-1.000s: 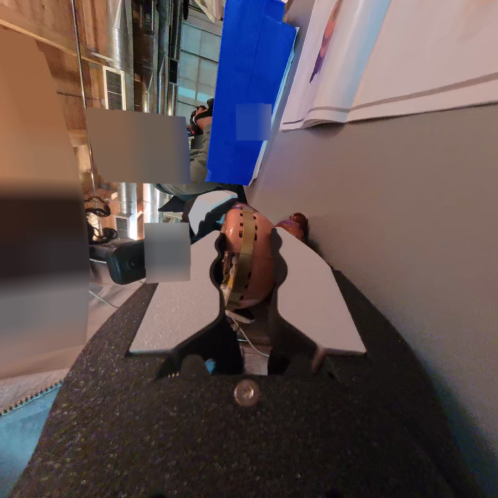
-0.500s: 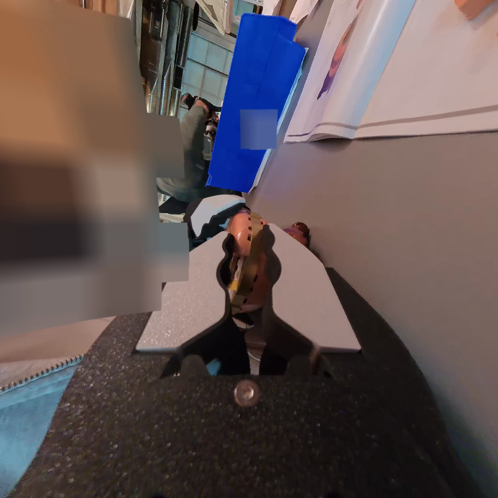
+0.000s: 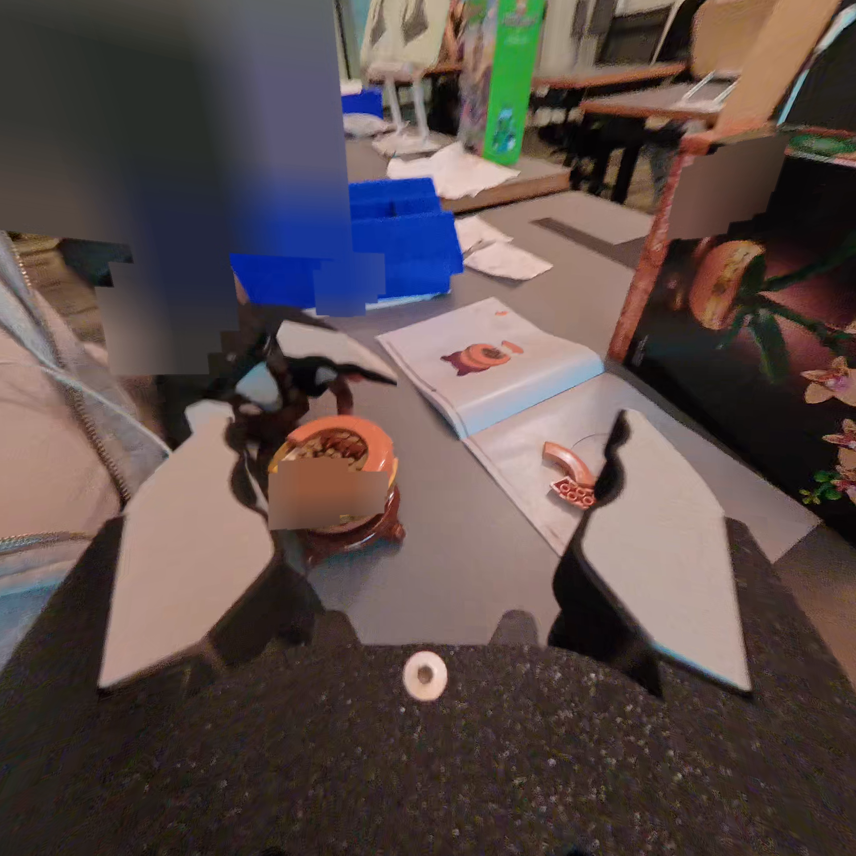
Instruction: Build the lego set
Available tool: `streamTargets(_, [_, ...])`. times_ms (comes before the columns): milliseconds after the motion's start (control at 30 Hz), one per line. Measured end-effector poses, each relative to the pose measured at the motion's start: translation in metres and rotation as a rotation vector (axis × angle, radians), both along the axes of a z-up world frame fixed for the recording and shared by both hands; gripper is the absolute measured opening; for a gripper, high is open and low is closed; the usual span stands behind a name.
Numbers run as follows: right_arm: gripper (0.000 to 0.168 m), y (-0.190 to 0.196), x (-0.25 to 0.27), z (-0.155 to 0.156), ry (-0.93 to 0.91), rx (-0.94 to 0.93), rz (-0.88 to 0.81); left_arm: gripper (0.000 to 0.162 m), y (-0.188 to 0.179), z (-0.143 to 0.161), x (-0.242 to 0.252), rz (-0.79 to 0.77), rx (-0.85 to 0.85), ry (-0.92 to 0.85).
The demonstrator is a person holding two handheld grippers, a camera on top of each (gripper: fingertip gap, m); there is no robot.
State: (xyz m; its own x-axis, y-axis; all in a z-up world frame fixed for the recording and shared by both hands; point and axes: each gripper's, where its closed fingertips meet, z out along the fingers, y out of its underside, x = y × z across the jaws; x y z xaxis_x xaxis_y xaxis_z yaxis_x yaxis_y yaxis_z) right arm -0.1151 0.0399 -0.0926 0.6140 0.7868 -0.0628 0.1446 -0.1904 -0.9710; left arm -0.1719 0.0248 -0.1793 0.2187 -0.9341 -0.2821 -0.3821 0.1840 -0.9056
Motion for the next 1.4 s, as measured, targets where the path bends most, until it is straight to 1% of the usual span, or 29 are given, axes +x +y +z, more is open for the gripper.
streamTargets(33, [0.145, -0.003, -0.001, 0.001, -0.016, -0.012, 0.026, 0.116, 0.0, 0.011, -0.005, -0.01, -0.051, -0.059])
streamTargets(100, [0.139, -0.01, -0.006, 0.012, 0.008, 0.063, 0.096, 0.101, -0.003, 0.033, -0.017, -0.045, -0.148, -0.182])
streamTargets(133, [0.133, -0.014, -0.011, 0.021, 0.062, 0.108, 0.129, 0.096, -0.006, 0.041, -0.022, -0.078, -0.199, -0.222])
streamTargets(167, [0.12, -0.019, -0.015, 0.03, 0.128, 0.129, 0.173, 0.088, -0.01, 0.046, -0.027, -0.109, -0.244, -0.244])
streamTargets(200, [0.092, -0.024, -0.018, 0.038, 0.192, 0.143, 0.22, 0.08, -0.012, 0.05, -0.031, -0.131, -0.27, -0.26])
streamTargets(233, [0.024, -0.032, -0.019, 0.041, 0.215, 0.158, 0.283, 0.063, -0.011, 0.053, -0.035, -0.126, -0.271, -0.27])
streamTargets(267, [0.0, -0.034, -0.02, 0.041, 0.213, 0.181, 0.308, 0.037, -0.007, 0.054, -0.038, -0.094, -0.25, -0.265])
streamTargets(300, [0.0, -0.03, -0.02, 0.036, 0.168, 0.206, 0.282, 0.004, -0.001, 0.051, -0.039, -0.04, -0.227, -0.242])
streamTargets(333, [0.0, -0.024, -0.021, 0.022, 0.049, 0.215, 0.247, 0.0, 0.005, 0.046, -0.039, 0.011, -0.217, -0.199])
streamTargets(400, [0.0, -0.01, -0.016, -0.027, -0.31, 0.129, 0.188, 0.0, 0.005, 0.034, -0.035, 0.029, -0.223, -0.096])
streamTargets(433, [0.0, -0.007, -0.015, -0.047, -0.438, 0.077, 0.184, 0.0, 0.004, 0.031, -0.032, 0.027, -0.226, -0.071])
streamTargets(467, [0.0, -0.009, -0.02, -0.057, -0.48, 0.048, 0.217, 0.0, 0.003, 0.029, -0.029, 0.022, -0.234, -0.06])
streamTargets(500, [0.0, -0.011, -0.028, -0.061, -0.477, 0.026, 0.245, 0.0, 0.002, 0.027, -0.027, 0.013, -0.248, -0.051])
streamTargets(600, [0.0, -0.004, -0.034, -0.065, -0.468, -0.013, 0.237, 0.0, 0.003, 0.017, -0.023, 0.005, -0.278, 0.003])
streamTargets(700, [0.0, -0.006, -0.043, -0.064, -0.399, -0.053, 0.271, 0.0, 0.003, 0.016, -0.023, 0.0, -0.291, -0.003])
streamTargets(767, [0.0, -0.008, -0.045, -0.072, -0.418, -0.084, 0.284, 0.0, 0.003, 0.016, -0.023, 0.003, -0.294, -0.001])
streamTargets(867, [0.0, -0.009, -0.051, -0.073, -0.384, -0.11, 0.287, 0.0, 0.004, 0.015, -0.022, 0.007, -0.297, -0.01])
streamTargets(967, [0.0, -0.012, -0.054, -0.076, -0.38, -0.152, 0.303, 0.0, 0.0, 0.015, -0.019, -0.011, -0.334, -0.022])
streamTargets(1067, [0.0, -0.014, -0.057, -0.074, -0.378, -0.051, 0.321, 0.0, -0.004, 0.016, -0.016, -0.026, -0.334, -0.029])
streamTargets(1100, [0.0, -0.01, -0.056, -0.065, -0.336, 0.036, 0.289, 0.0, -0.003, 0.017, -0.016, -0.024, -0.308, -0.034])
streamTargets(1133, [0.0, -0.004, -0.053, -0.045, -0.249, 0.148, 0.245, 0.0, -0.001, 0.022, -0.018, -0.012, -0.27, -0.058])
streamTargets(1167, [0.006, 0.0, -0.048, -0.02, -0.142, 0.264, 0.195, 0.0, 0.001, 0.032, -0.021, -0.011, -0.237, -0.114])
streamTargets(1200, [0.051, 0.006, -0.039, 0.006, -0.028, 0.373, 0.122, 0.018, 0.002, 0.043, -0.024, -0.024, -0.226, -0.182])
streamTargets(1233, [0.087, 0.013, -0.027, 0.029, 0.071, 0.451, 0.038, 0.036, 0.003, 0.051, -0.027, -0.03, -0.232, -0.234])
streamTargets(1267, [0.1, 0.016, -0.019, 0.043, 0.121, 0.5, 0.008, 0.049, 0.005, 0.054, -0.03, -0.041, -0.245, -0.254])
streamTargets(1300, [0.1, 0.02, -0.014, 0.046, 0.118, 0.503, 0.005, 0.068, 0.004, 0.05, -0.031, -0.071, -0.251, -0.243])
streamTargets(1333, [0.097, 0.026, -0.011, 0.039, 0.05, 0.478, 0.012, 0.079, 0.003, 0.043, -0.032, -0.104, -0.243, -0.209])
streamTargets(1367, [0.092, 0.034, -0.007, 0.022, -0.071, 0.421, 0.027, 0.082, 0.003, 0.035, -0.033, -0.131, -0.217, -0.165])
streamTargets(1400, [0.075, 0.04, -0.001, -0.005, -0.222, 0.33, 0.075, 0.086, 0.004, 0.029, -0.033, -0.157, -0.176, -0.126])
